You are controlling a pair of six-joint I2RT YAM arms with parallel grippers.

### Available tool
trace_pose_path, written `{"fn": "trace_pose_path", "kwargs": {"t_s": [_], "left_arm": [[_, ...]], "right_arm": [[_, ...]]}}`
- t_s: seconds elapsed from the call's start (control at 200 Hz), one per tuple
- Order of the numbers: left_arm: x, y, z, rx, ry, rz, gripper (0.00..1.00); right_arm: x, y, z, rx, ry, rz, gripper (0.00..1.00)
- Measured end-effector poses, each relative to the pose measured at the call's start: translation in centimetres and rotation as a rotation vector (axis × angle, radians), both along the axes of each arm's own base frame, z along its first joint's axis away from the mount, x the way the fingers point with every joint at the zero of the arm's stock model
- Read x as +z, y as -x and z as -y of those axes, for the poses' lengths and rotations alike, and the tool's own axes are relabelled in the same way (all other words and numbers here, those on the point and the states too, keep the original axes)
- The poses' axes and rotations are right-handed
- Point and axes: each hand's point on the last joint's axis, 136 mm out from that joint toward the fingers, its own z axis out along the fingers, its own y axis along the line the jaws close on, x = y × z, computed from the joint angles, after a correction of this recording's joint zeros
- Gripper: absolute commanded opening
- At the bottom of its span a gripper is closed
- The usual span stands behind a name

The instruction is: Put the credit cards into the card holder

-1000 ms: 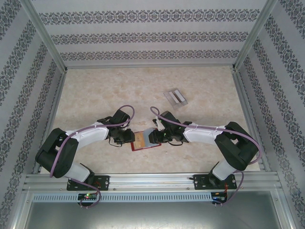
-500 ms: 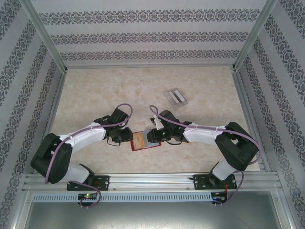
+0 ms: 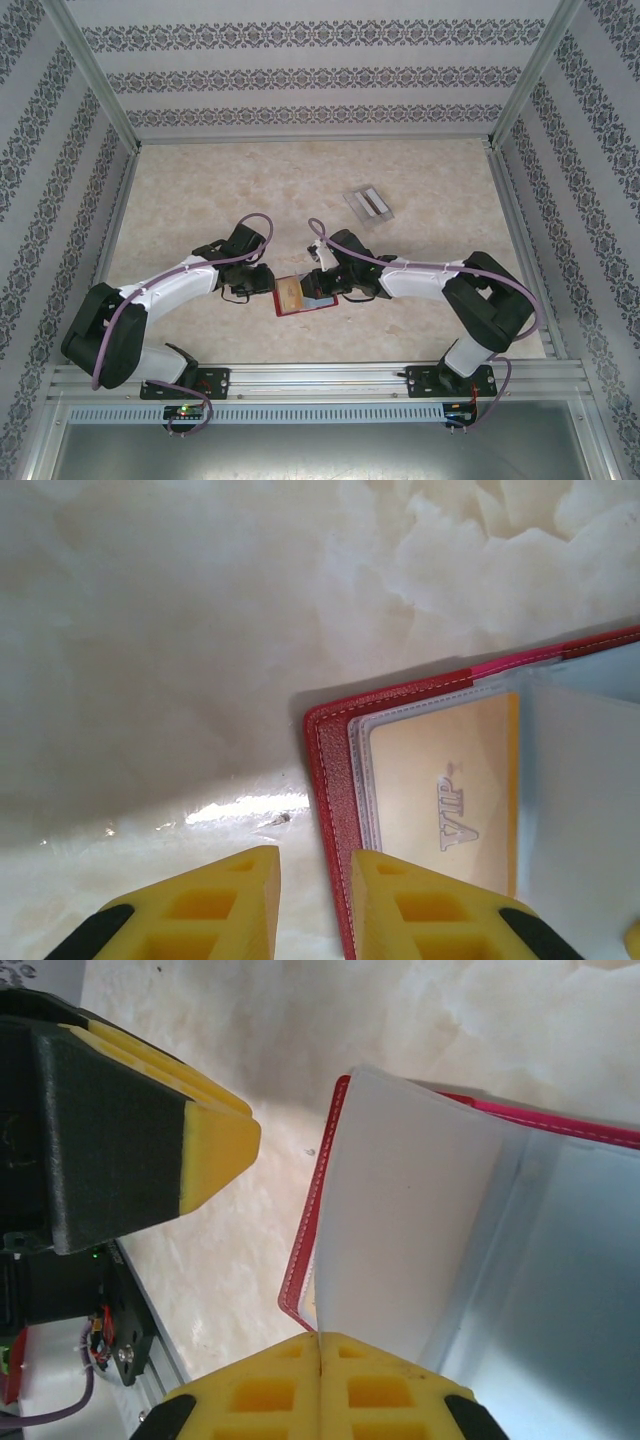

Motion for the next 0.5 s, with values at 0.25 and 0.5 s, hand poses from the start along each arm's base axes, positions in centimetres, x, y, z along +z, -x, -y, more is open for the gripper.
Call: {"fn": "trace_pose_path", "kwargs": {"t_s": [0.25,0.5], "left_arm": [[0.1,0.0,0.1,-0.002,0.006,0.0,0.26],[0.2,0.0,0.3,-0.005,0.015,-0.001,0.25]], "right_arm": [[0.1,0.0,-0.8,0.01,-0.042,-0.022,0.16],[0.3,0.2,-1.0,0.018,-0.059,-0.035,0.15]]}}
